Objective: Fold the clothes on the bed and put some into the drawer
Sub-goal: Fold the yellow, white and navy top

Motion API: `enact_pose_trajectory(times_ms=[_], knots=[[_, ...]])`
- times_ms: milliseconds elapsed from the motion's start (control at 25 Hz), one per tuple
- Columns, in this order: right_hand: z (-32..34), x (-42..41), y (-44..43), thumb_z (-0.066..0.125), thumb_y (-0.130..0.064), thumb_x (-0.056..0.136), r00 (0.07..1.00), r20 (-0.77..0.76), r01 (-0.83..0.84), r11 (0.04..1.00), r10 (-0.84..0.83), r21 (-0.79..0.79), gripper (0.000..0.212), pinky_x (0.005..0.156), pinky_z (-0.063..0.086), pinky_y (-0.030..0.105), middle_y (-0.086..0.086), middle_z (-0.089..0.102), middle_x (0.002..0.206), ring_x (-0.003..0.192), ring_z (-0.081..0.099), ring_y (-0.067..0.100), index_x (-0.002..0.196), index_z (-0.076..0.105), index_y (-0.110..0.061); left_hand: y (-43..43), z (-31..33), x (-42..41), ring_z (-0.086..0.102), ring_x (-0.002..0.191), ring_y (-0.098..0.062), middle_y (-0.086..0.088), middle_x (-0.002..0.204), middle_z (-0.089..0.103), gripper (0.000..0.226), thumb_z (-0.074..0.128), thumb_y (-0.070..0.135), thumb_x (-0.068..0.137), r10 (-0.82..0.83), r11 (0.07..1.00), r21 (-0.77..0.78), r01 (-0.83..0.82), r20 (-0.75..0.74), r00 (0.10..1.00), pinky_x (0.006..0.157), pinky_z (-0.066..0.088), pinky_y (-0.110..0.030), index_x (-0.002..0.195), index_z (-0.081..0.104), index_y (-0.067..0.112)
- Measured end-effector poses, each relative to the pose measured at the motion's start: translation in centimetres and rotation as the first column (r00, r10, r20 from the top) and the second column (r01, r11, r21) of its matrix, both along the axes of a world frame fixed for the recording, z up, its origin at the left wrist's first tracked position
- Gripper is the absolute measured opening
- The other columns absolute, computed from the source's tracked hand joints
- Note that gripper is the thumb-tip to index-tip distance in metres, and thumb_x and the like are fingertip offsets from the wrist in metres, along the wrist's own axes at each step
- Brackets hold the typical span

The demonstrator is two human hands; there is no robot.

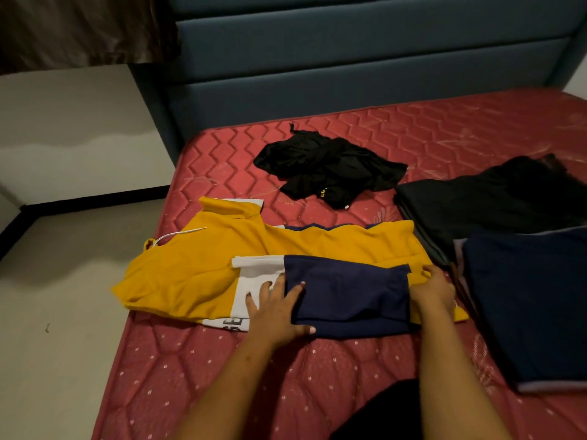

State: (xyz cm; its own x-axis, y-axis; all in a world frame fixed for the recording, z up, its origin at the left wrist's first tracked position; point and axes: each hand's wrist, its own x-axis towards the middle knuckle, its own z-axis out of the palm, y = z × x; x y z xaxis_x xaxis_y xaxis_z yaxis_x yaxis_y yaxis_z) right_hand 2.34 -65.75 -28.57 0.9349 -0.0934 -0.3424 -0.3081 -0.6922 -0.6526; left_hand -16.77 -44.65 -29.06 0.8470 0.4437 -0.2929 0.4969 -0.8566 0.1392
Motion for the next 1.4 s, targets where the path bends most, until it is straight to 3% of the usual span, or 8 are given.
enact_pose_trajectory(times_ms=[320,440,600,720,920,1040,1160,1400], knots=[[0.5,0.3,1.1,0.054,-0.003,0.089,0.968,0.244,0.027,0.948,0.053,-0.316,0.066,0.103,0.024,0.047,-0.002,0.028,0.153,0.128,0.031,0.031,0.143,0.04,-0.038,-3.7,-2.1,2.2,-0.002,0.147,-0.026,0.005,0.161,-0.005,0.069,0.043,0.06,0.092,-0.139,0.99,-0.041,0.139,-0.012,0.99,0.113,0.01,-0.058,0.149,0.007,0.047],[0.9,-1.9,5.1,0.058,-0.007,0.087,0.903,0.314,-0.133,0.885,0.294,-0.446,0.066,0.109,0.016,0.051,-0.001,0.016,0.158,0.14,0.017,0.029,0.142,0.038,-0.036,-1.3,-2.2,0.1,0.03,0.137,-0.024,-0.001,0.152,0.032,0.059,0.049,0.053,0.092,0.05,0.99,-0.142,-0.004,0.322,0.946,0.105,0.032,-0.039,0.145,0.036,0.032],[2.9,-7.9,16.0,0.051,-0.024,0.094,0.534,0.317,-0.685,0.62,0.784,-0.382,0.033,0.11,0.009,0.049,-0.007,0.035,0.149,0.138,0.024,0.019,0.124,0.06,-0.035,4.9,-1.5,-5.2,0.058,0.101,-0.039,-0.016,0.107,0.06,0.046,0.067,0.014,0.087,0.783,0.613,-0.638,-0.467,0.57,0.249,0.077,0.043,-0.035,0.129,0.048,0.007],[3.6,-9.8,23.1,0.044,-0.05,0.096,0.452,0.167,-0.794,0.481,0.876,-0.373,0.036,0.107,0.016,0.05,-0.003,0.053,0.132,0.128,0.039,0.024,0.114,0.066,-0.028,9.7,-1.3,-9.4,0.054,0.112,-0.04,-0.02,0.129,0.052,0.075,0.072,0.018,0.084,0.915,0.335,-0.753,-0.566,0.403,0.005,0.09,0.043,-0.044,0.144,0.028,0.015],[2.4,-8.6,29.3,0.044,-0.059,0.092,0.48,-0.062,-0.827,0.427,0.875,-0.366,0.041,0.101,0.027,0.049,0.004,0.06,0.1,0.112,0.052,0.029,0.076,0.055,-0.022,13.9,-2.0,-10.0,0.051,0.116,-0.041,-0.022,0.129,0.052,0.059,0.072,0.031,0.084,0.967,0.233,-0.748,-0.622,0.247,0.066,0.094,0.044,-0.043,0.136,0.045,0.022],[0.4,-7.0,30.9,0.034,-0.041,0.102,0.662,-0.073,-0.745,0.645,0.746,-0.171,0.04,0.104,0.032,0.048,0.012,0.057,0.123,0.119,0.05,0.034,0.109,0.061,-0.013,15.6,-2.3,-11.0,0.058,0.103,-0.036,-0.017,0.108,0.063,0.017,0.067,0.02,0.088,0.947,0.274,-0.736,-0.619,0.319,0.04,0.081,0.043,-0.033,0.101,0.064,0.011],[-1.0,-6.2,31.6,0.027,-0.047,0.103,0.809,-0.051,-0.584,0.79,0.586,-0.185,0.051,0.103,0.035,0.046,0.015,0.056,0.129,0.118,0.051,0.034,0.122,0.058,-0.01,16.8,-2.2,-13.2,0.058,0.1,-0.036,-0.016,0.105,0.065,0.021,0.063,0.024,0.091,0.918,0.296,-0.699,-0.65,0.397,-0.009,0.078,0.039,-0.034,0.103,0.067,0.007],[-2.0,-12.5,31.9,0.038,-0.042,0.096,0.44,0.683,-0.465,0.799,0.583,-0.382,0.032,0.101,0.03,0.047,0.0,0.064,0.109,0.103,0.059,0.021,0.105,0.061,-0.022,16.9,-1.6,-13.5,0.045,0.115,-0.038,-0.02,0.128,0.046,0.047,0.064,0.028,0.09,0.851,0.407,-0.54,-0.737,0.516,0.092,0.088,0.039,-0.043,0.13,0.047,0.013]])
